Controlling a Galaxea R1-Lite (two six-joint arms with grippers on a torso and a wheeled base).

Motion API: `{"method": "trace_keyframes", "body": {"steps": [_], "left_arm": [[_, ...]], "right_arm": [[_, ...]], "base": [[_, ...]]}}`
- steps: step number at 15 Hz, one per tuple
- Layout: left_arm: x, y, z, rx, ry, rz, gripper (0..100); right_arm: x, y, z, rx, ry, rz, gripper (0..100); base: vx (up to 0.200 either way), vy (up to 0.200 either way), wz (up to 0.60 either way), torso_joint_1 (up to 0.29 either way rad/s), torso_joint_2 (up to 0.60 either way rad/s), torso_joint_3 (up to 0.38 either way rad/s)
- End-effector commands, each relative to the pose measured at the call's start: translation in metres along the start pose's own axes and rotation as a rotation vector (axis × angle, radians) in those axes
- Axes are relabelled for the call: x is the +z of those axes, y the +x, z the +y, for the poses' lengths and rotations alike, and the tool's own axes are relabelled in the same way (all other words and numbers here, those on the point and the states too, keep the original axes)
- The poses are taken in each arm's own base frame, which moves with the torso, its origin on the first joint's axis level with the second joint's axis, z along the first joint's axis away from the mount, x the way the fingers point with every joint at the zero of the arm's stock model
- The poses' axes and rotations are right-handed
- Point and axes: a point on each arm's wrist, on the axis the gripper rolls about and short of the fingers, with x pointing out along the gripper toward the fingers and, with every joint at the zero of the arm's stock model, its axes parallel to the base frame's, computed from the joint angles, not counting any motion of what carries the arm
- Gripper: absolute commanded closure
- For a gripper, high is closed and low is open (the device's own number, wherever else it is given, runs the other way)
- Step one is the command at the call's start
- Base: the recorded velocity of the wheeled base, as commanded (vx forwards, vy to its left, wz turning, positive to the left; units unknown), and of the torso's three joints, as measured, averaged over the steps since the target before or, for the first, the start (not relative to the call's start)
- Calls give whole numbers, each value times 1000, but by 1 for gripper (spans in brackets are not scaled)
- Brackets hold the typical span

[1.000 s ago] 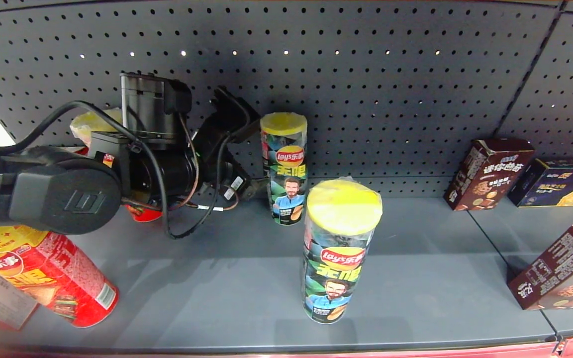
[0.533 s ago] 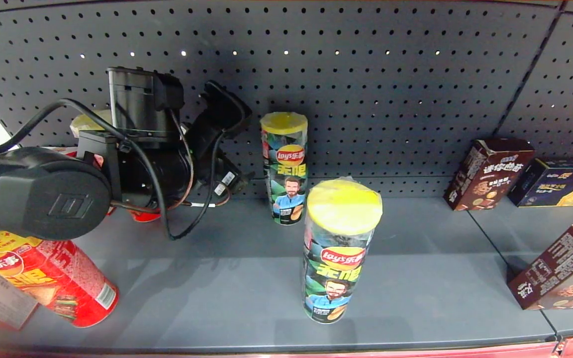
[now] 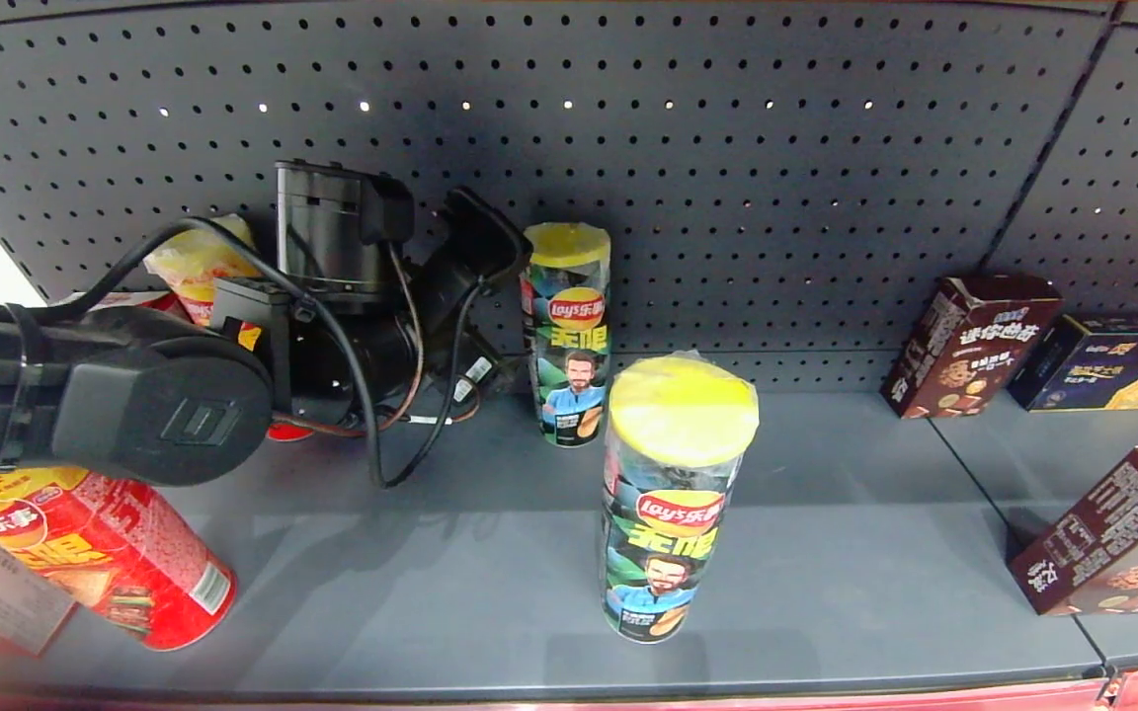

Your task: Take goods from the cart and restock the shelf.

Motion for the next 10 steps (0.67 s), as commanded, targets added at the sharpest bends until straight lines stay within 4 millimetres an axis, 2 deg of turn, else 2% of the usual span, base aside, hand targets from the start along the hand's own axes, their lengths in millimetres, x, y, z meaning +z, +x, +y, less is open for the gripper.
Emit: {"method": "trace_keyframes", "body": {"steps": [1,10], "left_arm": [[-1,4,-7,-17,8,6,0],[4,11,-10,-2,1,-18,0]], "right_arm": [[0,0,0,0,0,1,0],[0,0,0,0,0,1,0]], "base": [[0,0,0,0,0,0],[0,0,0,0,0,0]]}}
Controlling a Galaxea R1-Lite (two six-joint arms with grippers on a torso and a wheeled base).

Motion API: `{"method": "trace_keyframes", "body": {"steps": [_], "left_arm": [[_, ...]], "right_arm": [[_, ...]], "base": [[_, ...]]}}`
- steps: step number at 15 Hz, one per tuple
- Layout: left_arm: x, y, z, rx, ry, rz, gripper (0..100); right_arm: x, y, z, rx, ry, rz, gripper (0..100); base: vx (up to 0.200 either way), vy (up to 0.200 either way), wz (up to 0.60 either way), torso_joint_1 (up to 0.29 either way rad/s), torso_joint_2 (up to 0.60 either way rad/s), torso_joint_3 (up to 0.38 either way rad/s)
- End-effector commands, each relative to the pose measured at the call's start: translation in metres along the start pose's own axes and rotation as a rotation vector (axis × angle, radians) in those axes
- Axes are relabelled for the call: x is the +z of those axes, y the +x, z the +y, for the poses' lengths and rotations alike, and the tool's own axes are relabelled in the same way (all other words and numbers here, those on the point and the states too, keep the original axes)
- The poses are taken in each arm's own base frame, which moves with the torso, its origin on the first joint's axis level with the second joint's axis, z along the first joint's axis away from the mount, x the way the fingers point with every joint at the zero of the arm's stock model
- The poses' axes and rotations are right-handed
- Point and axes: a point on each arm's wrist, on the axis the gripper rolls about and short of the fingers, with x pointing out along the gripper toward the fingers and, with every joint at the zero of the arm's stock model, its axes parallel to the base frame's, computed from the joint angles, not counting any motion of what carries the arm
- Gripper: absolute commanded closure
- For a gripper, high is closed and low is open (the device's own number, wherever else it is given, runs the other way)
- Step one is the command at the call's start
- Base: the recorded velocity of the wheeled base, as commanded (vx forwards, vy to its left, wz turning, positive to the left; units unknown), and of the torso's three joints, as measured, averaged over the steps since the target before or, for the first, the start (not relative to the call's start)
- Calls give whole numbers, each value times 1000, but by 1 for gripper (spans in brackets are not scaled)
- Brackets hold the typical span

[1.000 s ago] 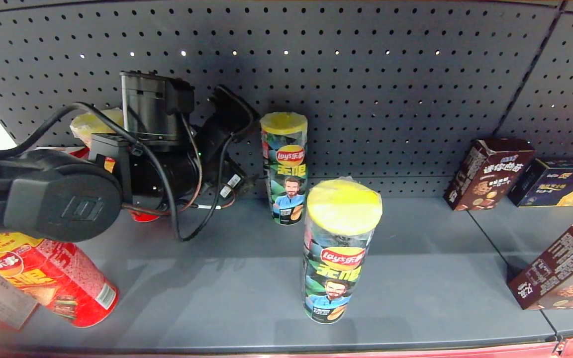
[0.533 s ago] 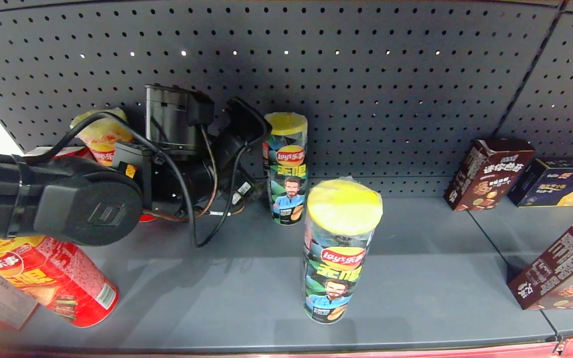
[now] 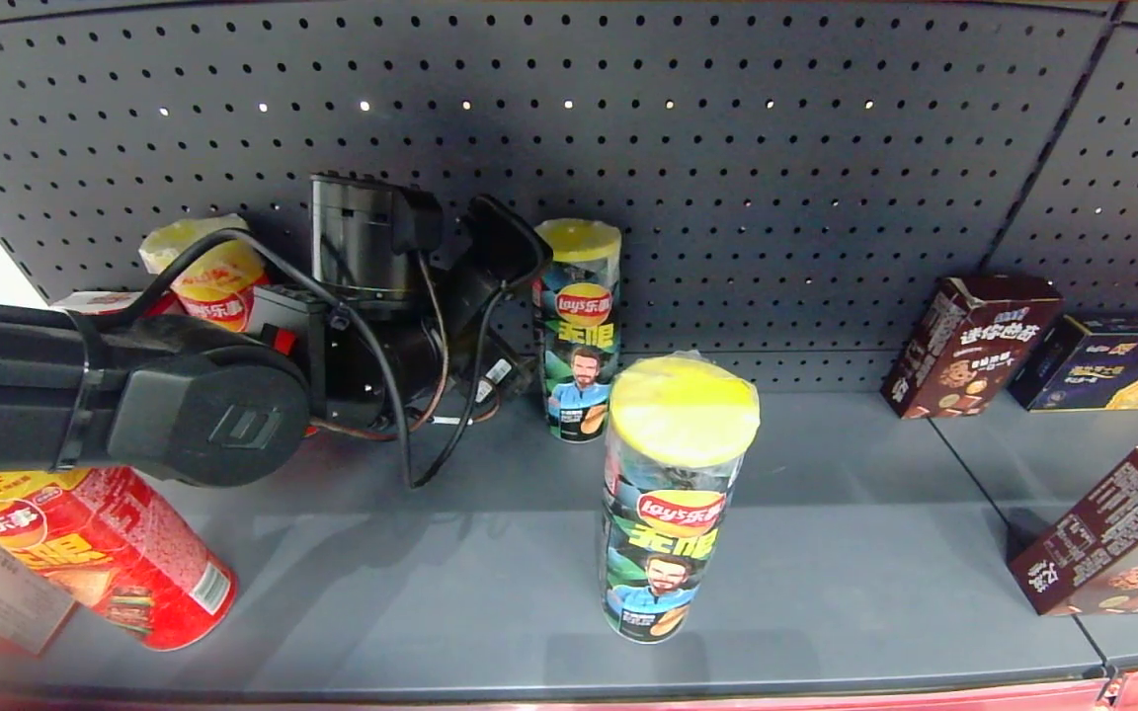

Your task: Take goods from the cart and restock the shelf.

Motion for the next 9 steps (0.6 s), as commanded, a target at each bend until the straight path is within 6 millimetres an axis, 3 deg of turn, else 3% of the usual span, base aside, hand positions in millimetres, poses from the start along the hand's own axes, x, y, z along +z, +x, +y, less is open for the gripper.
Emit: {"method": "trace_keyframes", "body": {"steps": [1,9], "left_arm": [[1,0,-3,-7,3,-2,0],[5,-3,-11,-26,10,-11,0]], "right_arm": [[0,0,0,0,-1,1,0],[0,0,0,0,-1,1,0]], "base": [[0,0,0,0,0,0],[0,0,0,0,0,0]]}}
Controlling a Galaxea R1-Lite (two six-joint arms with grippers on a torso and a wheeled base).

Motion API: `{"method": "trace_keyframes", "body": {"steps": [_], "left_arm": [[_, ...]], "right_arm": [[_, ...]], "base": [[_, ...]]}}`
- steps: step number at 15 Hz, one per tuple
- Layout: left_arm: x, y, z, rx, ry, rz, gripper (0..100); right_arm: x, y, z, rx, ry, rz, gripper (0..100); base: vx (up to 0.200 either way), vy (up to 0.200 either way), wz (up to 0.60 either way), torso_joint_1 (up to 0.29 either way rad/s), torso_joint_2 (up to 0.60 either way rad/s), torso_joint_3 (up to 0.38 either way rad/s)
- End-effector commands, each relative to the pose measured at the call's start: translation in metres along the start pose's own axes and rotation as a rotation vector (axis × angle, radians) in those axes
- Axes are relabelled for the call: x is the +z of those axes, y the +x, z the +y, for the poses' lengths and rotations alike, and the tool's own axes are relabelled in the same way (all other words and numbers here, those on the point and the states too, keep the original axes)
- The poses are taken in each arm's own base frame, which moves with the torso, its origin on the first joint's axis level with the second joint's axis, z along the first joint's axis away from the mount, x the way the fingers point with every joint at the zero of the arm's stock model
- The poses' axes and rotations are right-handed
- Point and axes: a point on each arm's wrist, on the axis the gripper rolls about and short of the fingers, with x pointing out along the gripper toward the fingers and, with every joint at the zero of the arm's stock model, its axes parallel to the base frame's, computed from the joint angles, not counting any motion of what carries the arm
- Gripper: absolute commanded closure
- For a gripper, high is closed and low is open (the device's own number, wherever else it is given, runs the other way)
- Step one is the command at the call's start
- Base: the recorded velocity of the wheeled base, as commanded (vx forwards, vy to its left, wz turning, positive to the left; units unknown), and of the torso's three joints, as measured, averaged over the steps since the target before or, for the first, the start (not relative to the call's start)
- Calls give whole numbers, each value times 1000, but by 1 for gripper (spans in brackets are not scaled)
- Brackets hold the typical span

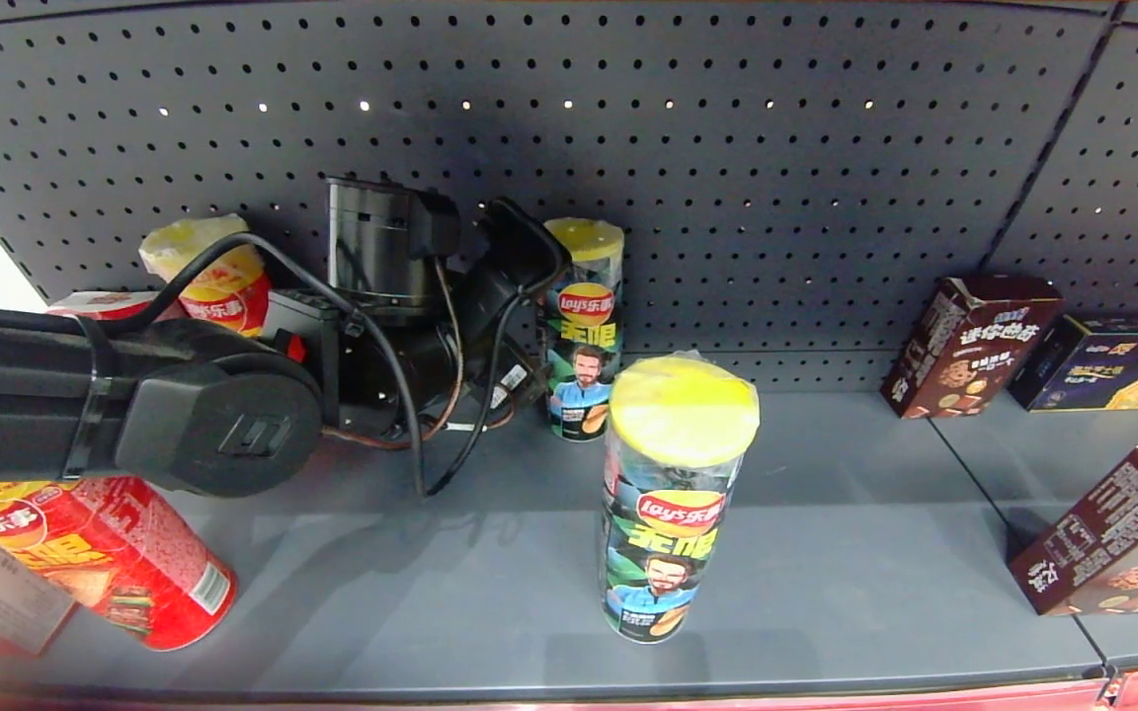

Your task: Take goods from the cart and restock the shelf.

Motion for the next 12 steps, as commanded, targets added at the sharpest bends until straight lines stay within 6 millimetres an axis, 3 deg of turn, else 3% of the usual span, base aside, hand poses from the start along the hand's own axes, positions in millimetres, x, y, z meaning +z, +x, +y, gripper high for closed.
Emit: {"method": "trace_keyframes", "body": {"steps": [1,6,10,12], "left_arm": [[-2,-1,-1,-4,2,6,0],[-17,-31,4,56,-11,64,0],[-18,-26,1,139,-58,2,0],[-22,-17,-13,174,-74,-27,0]], "right_arm": [[0,0,0,0,-1,1,0],[0,0,0,0,-1,1,0],[0,0,0,0,-1,1,0],[0,0,0,0,-1,1,0]], "base": [[0,0,0,0,0,0],[0,0,0,0,0,0],[0,0,0,0,0,0],[0,0,0,0,0,0]]}}
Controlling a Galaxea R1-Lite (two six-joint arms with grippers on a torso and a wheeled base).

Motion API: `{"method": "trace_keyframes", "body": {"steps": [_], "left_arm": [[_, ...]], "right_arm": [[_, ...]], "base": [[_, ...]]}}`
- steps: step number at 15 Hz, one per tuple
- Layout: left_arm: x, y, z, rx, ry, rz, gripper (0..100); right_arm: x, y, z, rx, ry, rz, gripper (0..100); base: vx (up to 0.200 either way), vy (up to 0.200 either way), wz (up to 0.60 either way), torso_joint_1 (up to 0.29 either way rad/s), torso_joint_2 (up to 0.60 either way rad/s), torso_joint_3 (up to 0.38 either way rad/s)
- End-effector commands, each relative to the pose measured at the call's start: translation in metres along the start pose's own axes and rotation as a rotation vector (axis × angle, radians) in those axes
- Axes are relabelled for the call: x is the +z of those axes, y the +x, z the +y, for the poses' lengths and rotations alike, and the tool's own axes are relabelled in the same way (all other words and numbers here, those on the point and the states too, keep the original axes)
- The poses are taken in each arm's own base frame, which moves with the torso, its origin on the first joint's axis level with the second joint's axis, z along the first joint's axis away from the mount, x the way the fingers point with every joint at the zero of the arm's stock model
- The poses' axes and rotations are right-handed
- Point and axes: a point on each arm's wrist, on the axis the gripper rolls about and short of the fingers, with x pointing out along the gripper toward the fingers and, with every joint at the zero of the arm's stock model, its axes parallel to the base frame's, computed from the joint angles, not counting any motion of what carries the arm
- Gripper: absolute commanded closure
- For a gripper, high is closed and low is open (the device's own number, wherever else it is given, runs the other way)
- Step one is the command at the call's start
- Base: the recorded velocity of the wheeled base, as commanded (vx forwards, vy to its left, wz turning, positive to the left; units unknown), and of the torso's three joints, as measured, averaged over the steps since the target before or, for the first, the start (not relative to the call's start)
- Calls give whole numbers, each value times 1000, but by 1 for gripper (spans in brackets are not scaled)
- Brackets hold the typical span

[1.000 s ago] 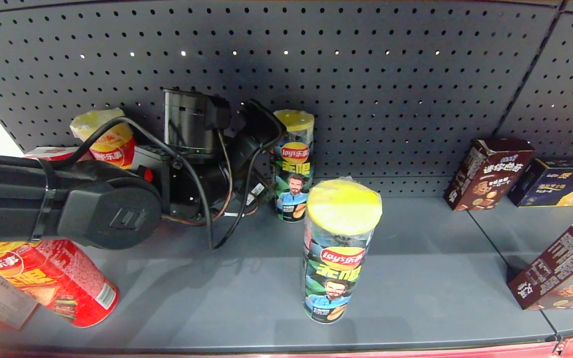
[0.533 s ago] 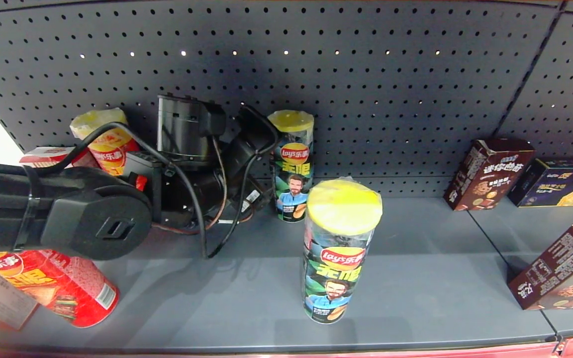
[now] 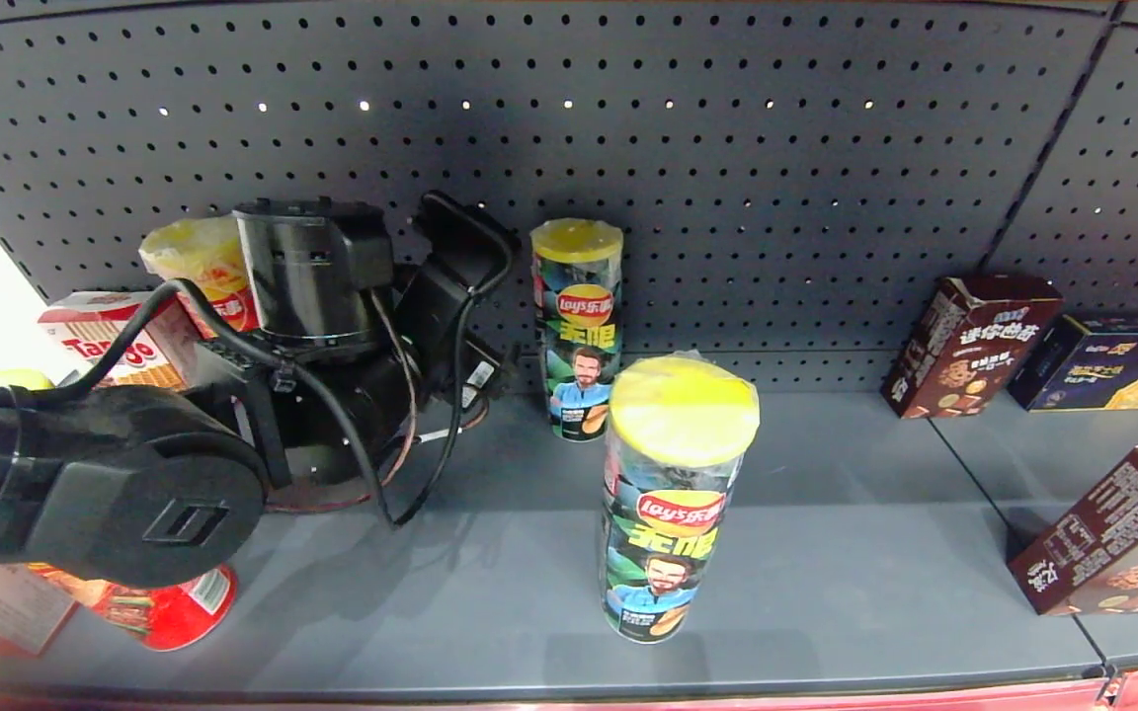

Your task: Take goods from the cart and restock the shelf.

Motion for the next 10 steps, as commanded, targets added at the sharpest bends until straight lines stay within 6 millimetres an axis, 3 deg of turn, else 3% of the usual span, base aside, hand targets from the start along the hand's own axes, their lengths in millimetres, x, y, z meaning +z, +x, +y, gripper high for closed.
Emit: {"method": "trace_keyframes", "body": {"steps": [1,10], "left_arm": [[-13,5,-18,-21,19,25,0],[-14,19,-30,-14,3,35,0]], "right_arm": [[0,0,0,0,-1,1,0],[0,0,0,0,-1,1,0]], "base": [[0,0,0,0,0,0],[0,0,0,0,0,0]]}}
